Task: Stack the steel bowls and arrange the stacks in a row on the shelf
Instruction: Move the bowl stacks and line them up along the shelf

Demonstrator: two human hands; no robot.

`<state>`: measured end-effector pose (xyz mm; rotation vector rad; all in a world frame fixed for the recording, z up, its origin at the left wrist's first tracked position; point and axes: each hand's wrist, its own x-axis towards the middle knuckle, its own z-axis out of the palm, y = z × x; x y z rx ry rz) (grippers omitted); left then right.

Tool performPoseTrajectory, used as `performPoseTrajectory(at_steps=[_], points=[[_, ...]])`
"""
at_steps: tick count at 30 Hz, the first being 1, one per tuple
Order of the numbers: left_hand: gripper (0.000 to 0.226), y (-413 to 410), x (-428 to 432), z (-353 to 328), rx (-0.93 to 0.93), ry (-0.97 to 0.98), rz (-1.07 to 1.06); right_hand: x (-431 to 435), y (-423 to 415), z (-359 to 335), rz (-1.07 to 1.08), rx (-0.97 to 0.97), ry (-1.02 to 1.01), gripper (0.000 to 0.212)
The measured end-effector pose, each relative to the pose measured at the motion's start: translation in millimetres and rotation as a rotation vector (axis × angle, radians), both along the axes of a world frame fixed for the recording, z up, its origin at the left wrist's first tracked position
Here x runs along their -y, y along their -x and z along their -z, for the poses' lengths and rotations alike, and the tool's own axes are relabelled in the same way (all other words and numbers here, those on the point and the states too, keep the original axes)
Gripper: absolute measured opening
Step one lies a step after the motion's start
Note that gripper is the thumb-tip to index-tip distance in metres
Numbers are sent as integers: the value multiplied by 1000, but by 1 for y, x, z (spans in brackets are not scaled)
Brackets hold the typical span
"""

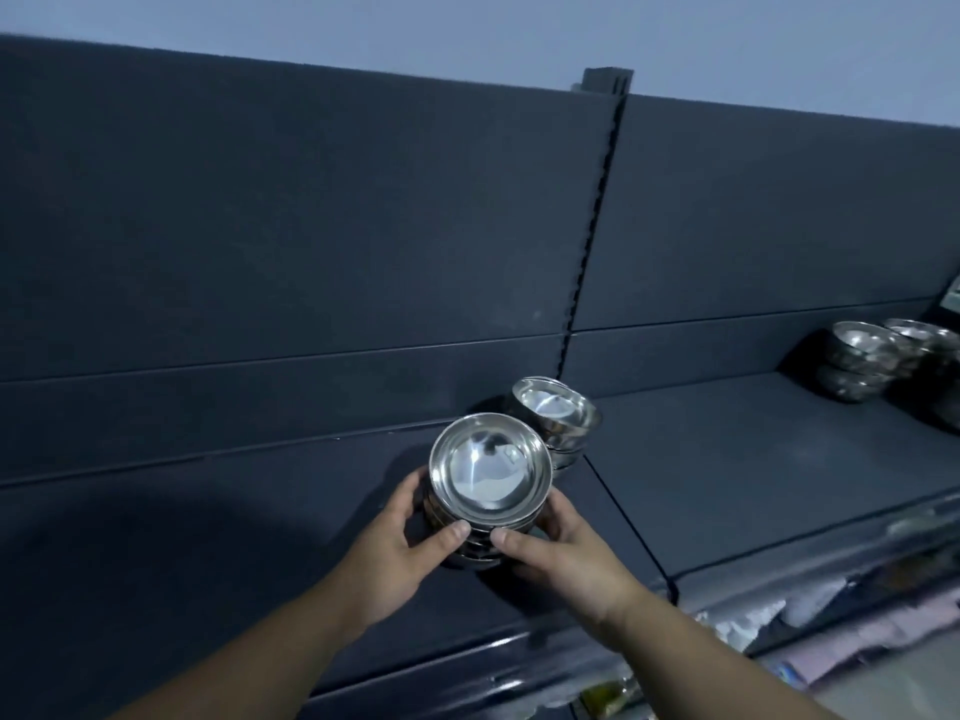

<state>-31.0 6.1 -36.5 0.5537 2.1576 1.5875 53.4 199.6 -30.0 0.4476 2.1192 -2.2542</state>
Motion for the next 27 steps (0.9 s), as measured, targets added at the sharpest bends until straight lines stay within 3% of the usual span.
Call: performPoseTrajectory(at_steps=[3,6,11,16,20,24,27], points=[[105,-43,-32,-7,11,1,51,-30,-50,-2,41,-19,-2,88],[110,-94,-76,-18,6,-6,109,-71,-110,-9,87,-44,-5,81],[74,-181,-169,-32,21,-50,233,-150,-210,-17,211,-37,-46,88],[74,-241,-259,-39,18,-66,339,-224,-288,-23,324,-46,-53,88],[67,-264,-321,-39,-19,-53,429,-273,-325,-22,413,-62,-29,82],[88,-261,-382,-29,-23,-57,484,-319,-337,-20,485,-69,-27,78],[84,-247,-433,-22,-19,-78,539,-361,-330,-19,534,-67,-32,83]])
